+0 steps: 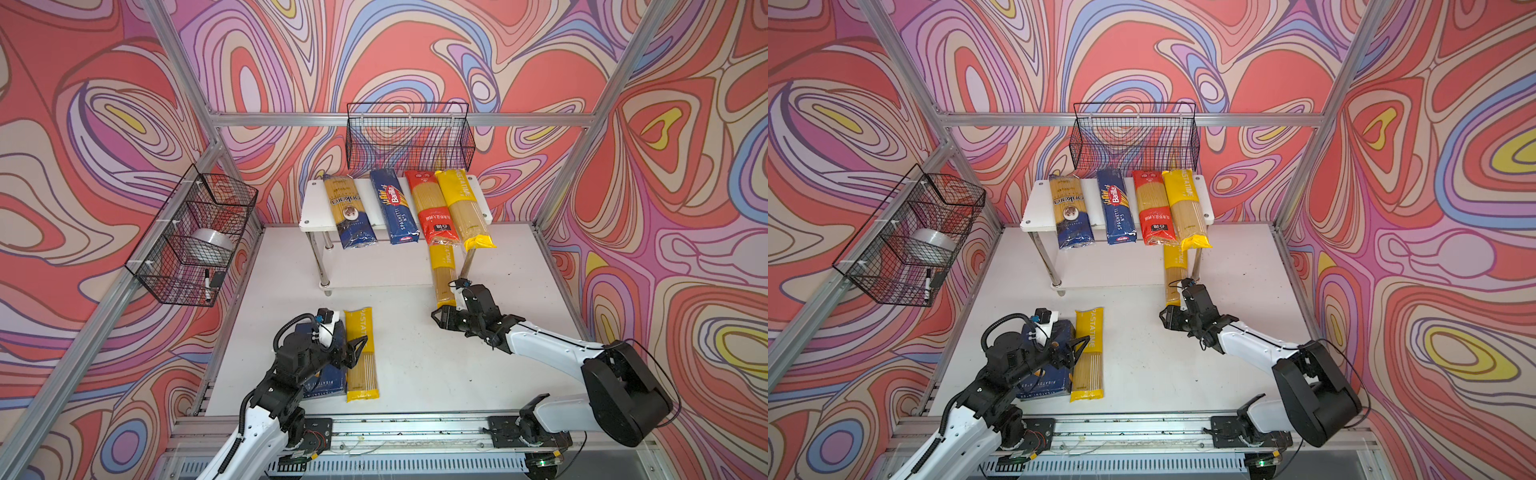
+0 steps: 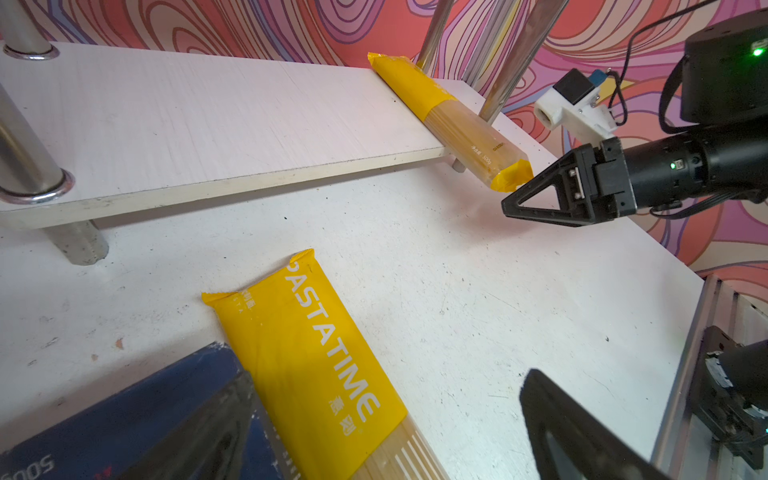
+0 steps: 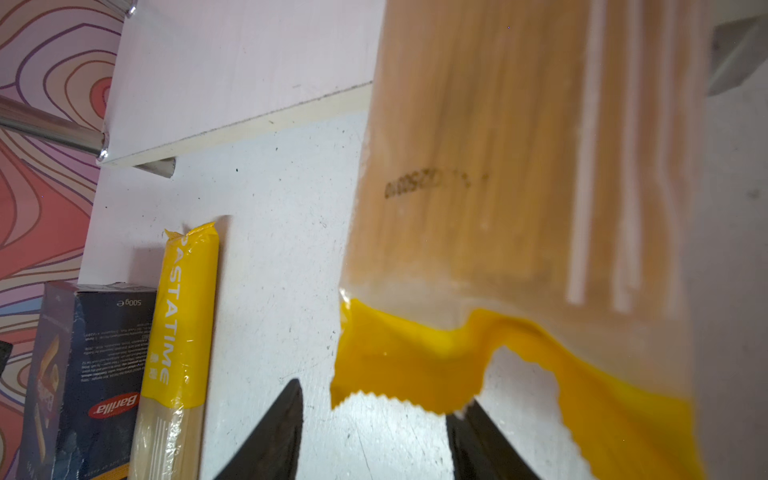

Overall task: Place and organize the pasta boxes and bags onto the shelf
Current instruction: 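Open the right gripper and draw it back from the PASTATIME bag, then swing the right gripper toward the left gripper over the nearer PASTATIME bag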

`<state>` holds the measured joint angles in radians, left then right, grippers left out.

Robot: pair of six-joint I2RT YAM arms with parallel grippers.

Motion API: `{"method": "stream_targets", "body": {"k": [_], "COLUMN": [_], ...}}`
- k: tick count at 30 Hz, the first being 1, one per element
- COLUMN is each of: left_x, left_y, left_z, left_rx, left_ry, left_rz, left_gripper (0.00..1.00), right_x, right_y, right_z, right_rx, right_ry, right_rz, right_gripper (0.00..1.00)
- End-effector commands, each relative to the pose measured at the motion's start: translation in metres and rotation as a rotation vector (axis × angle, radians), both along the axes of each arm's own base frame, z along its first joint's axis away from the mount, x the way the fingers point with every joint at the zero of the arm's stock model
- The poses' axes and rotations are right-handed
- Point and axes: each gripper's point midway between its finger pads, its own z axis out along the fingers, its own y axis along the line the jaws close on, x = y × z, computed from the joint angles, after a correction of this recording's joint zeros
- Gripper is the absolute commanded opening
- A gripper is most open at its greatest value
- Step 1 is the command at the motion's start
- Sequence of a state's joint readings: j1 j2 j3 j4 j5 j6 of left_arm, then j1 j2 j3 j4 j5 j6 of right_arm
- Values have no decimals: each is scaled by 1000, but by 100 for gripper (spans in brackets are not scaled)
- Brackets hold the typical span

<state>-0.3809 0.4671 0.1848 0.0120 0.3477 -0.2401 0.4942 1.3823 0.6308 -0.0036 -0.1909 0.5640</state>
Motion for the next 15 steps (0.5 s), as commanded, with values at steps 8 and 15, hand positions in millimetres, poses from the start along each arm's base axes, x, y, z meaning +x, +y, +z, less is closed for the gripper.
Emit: {"method": "stream_targets", "body": {"k": [8,15], "left_x": [1,1], "left_y": [-1,-1], "left_z": [3,2], "left_rx": [-9,-8], "left_ry": [-12,-10], "left_rz": [-1,0], "left_gripper": [100,100], "right_x": [32,45], "right_y": [4,5], "right_z": [17,21], "right_rx": [-40,-68], "right_ry": [-101,-122], "right_rz": [-31,-38], "right_gripper": [57,57]}}
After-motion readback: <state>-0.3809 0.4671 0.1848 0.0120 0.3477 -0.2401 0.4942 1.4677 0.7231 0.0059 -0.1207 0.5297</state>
